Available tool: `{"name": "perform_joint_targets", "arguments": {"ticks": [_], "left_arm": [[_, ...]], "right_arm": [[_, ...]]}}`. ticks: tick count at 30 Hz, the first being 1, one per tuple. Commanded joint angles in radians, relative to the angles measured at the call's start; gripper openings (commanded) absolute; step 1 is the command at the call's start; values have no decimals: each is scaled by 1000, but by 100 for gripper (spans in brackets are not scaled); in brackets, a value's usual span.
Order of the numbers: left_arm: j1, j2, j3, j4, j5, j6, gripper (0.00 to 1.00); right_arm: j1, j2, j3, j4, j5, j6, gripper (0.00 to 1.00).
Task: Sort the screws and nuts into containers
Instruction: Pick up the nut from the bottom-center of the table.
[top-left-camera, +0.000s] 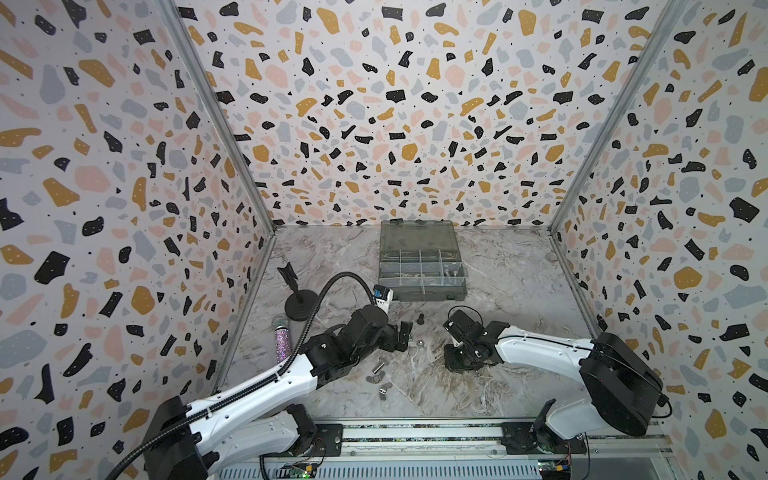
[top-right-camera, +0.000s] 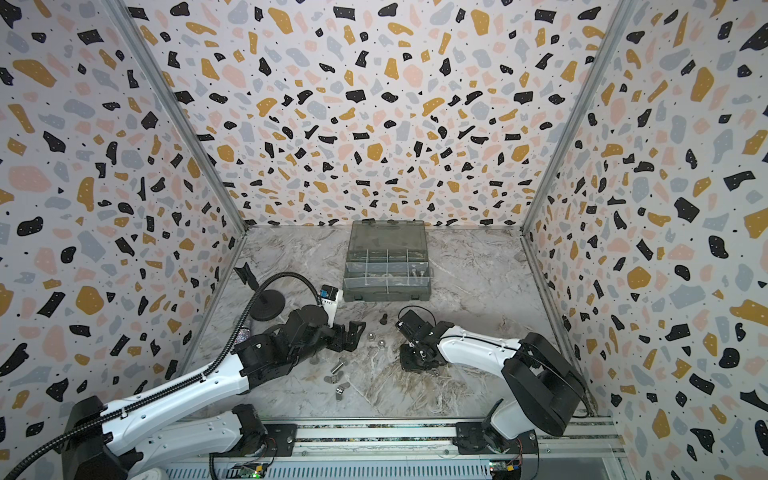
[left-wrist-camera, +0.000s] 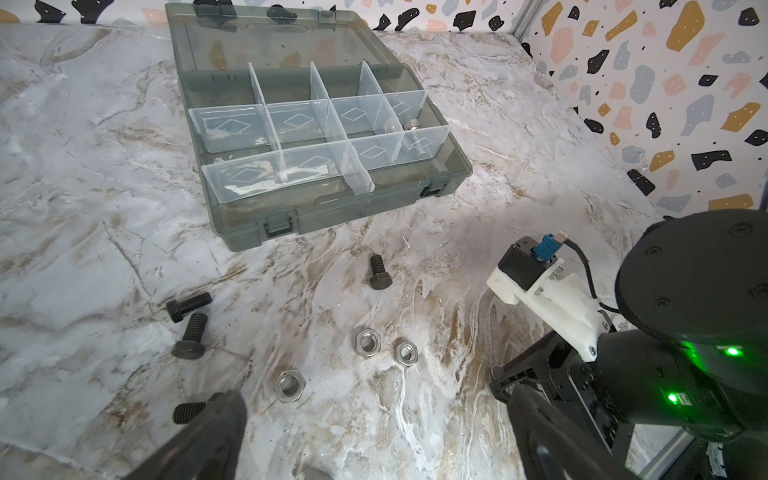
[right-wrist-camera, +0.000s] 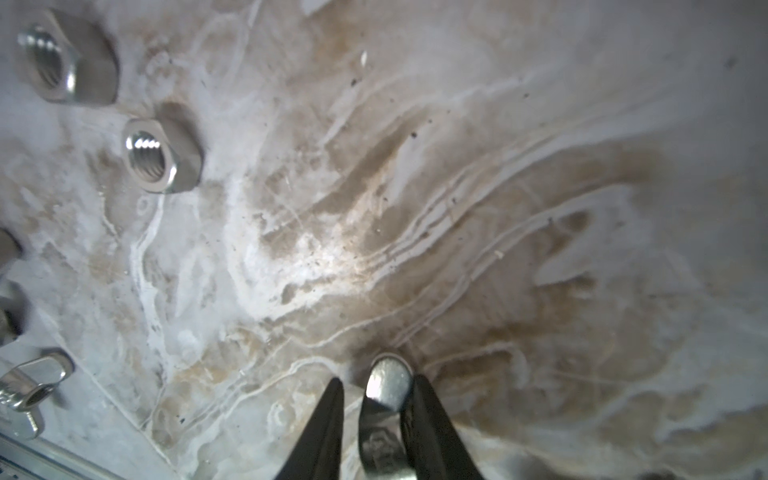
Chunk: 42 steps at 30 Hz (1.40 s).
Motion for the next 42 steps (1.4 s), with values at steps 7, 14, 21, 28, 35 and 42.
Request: {"name": "perform_joint_targets", "arguments": {"ticks": [7, 14, 21, 28, 35, 42], "left_arm": [[-4, -46, -39, 5, -21, -19, 100], [-6, -64, -45, -3, -33, -32, 100], [-4, -61, -44, -4, -43, -41, 100], [-5, -54, -41, -2, -49, -43, 100], [-4, -51, -36, 1, -54, -42, 100], [-4, -45, -30, -3, -64, -36, 99]], "right_arm": [[29, 9, -13, -84, 18, -12, 34], [50, 3, -24, -95, 19, -15, 35], [56, -19, -54, -96, 24, -16, 35], [57, -13, -72, -102, 28, -28, 33], [62, -11, -82, -109, 26, -38, 33], [62, 14, -75, -118, 36, -54, 14]]}}
